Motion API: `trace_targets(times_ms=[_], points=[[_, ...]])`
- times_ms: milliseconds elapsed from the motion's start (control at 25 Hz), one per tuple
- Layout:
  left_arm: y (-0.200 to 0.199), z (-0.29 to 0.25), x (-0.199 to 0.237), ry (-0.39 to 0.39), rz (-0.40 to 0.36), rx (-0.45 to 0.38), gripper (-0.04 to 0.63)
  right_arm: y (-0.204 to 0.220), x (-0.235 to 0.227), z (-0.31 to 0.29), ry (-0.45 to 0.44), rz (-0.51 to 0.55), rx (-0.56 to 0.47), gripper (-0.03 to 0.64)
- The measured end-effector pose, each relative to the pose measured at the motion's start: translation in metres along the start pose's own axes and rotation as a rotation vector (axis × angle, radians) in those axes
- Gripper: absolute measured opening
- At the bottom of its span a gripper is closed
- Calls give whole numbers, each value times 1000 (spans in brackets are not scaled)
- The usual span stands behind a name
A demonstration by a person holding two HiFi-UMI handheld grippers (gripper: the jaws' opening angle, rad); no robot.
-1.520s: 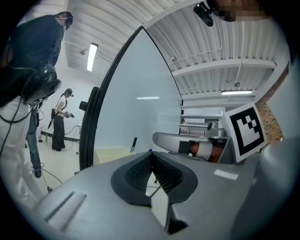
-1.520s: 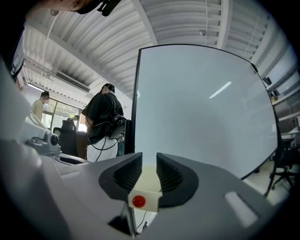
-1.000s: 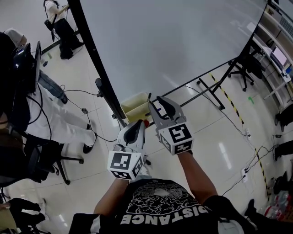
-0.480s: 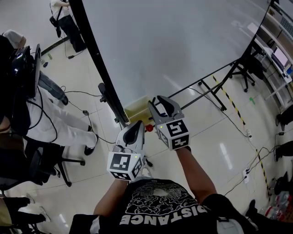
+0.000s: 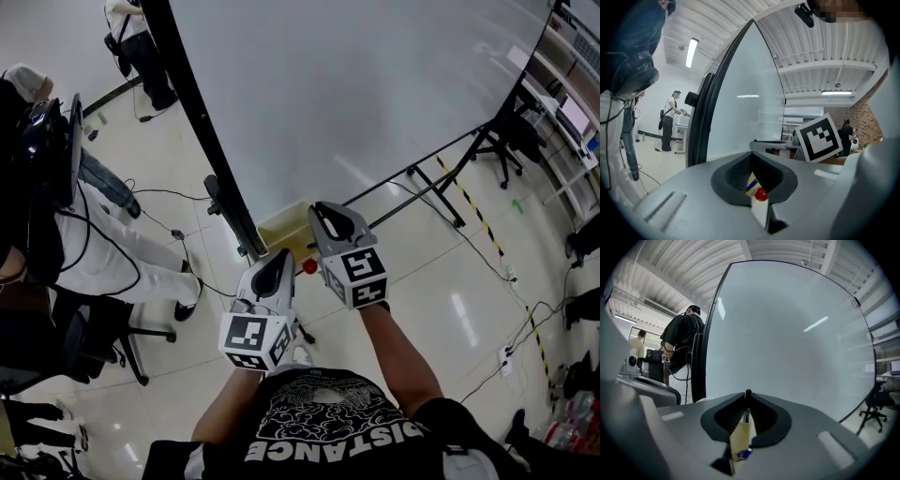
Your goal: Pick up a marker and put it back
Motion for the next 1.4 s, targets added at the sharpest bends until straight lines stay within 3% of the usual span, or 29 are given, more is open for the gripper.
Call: trace_targets(times_ms=[680,1400], points=[[5,6,-4,-7,7,-11,5,-28,-5,22,28,14,-125,32],[8,26,-44,3,-16,-35,5,-88,-10,100,77,30,-346,32]])
Point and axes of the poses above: the fingertips, and each gripper's own axes: z backward along the fingers, x to its left, y out of its underside, the point moved 2 cm from there along z, backward along the fingers, and after that the axes turned 11 degrees about z, right-handed, at the moved point
